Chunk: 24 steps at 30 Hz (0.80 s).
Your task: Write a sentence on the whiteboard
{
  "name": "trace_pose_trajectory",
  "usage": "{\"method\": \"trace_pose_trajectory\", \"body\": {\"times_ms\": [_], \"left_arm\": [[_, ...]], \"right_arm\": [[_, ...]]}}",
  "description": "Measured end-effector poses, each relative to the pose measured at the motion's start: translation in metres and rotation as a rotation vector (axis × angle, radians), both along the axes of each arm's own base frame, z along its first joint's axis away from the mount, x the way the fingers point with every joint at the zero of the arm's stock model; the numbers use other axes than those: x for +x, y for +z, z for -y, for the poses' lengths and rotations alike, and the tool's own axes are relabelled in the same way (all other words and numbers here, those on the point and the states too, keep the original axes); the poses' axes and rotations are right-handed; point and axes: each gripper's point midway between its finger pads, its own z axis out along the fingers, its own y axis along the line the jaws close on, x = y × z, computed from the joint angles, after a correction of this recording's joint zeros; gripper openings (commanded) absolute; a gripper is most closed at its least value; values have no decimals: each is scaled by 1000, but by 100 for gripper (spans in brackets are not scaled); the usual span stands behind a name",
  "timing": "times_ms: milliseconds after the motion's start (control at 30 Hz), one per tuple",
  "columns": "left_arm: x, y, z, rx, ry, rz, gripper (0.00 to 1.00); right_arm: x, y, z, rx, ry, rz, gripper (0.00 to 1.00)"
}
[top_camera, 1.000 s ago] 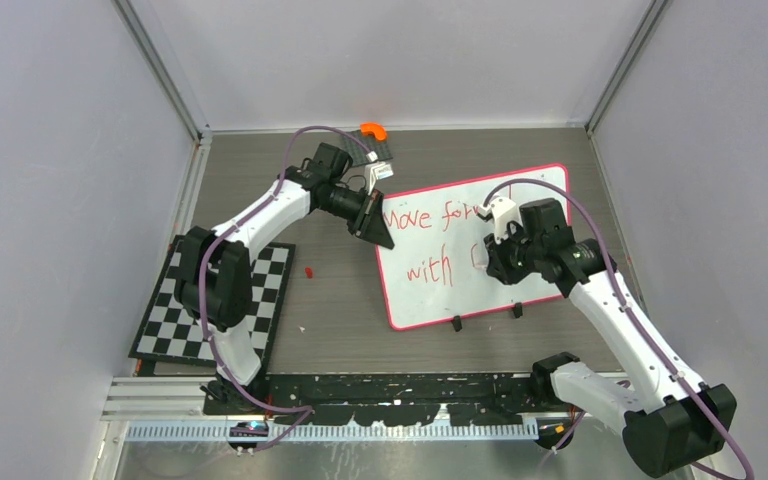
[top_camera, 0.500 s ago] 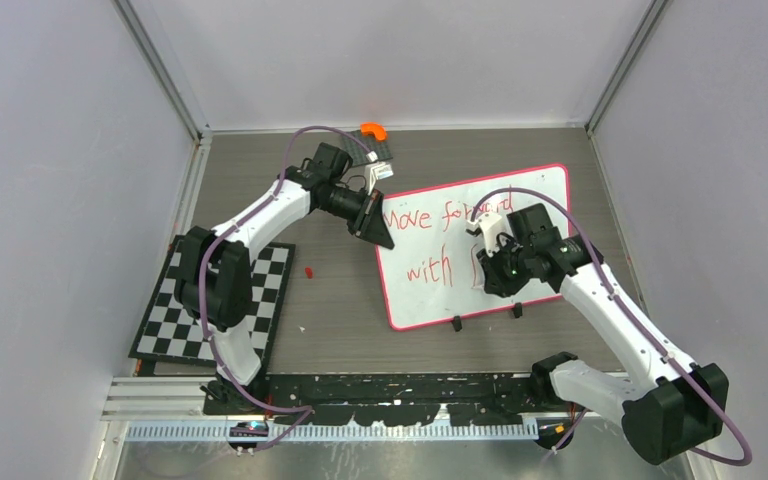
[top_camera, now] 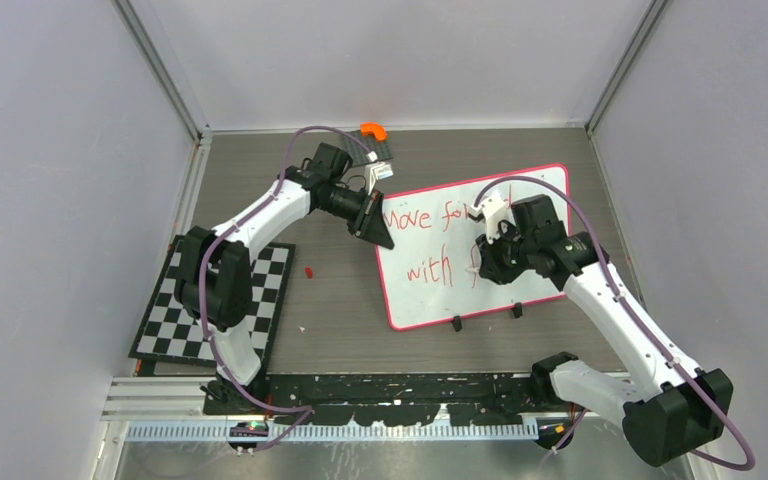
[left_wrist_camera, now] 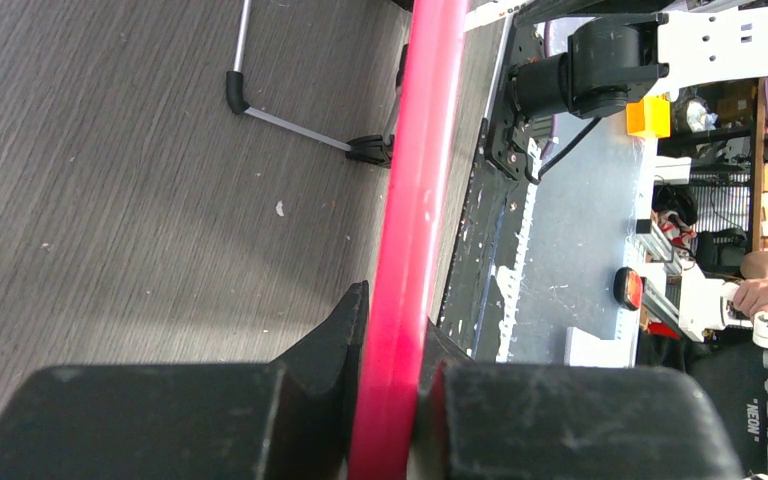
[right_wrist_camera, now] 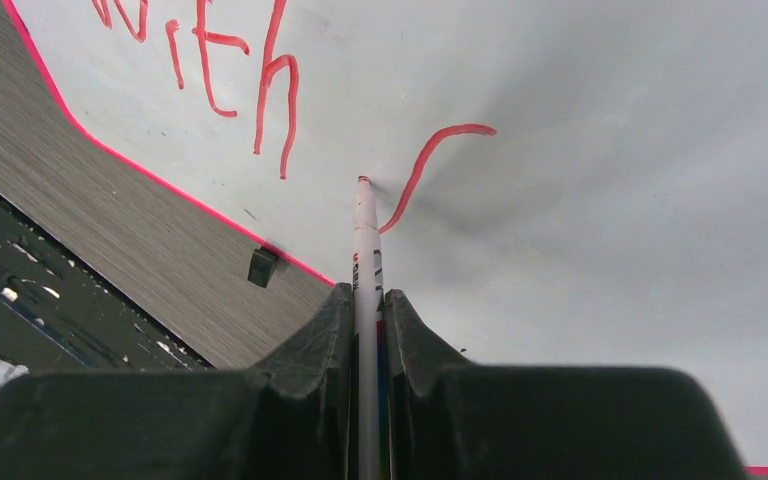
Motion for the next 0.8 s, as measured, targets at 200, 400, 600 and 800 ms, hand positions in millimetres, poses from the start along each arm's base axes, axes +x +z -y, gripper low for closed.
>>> {"method": "trace_pose_trajectory", "body": {"times_ms": [200,400,600,800], "left_arm": [[0,-1,0,-1,-3,5,0],[1,-1,0,-3,-3,1,0],[1,-2,-1,-3,-3,-1,0],[1,-2,-1,-4,-3,-2,0]], "right_arm": [[1,-2,1,-8,-18,-11,0],[1,-2,8,-38,-51,-10,0],[3,0,20,-59,-104,-3,0],[2,2,22,-64,-112,2,0]]}}
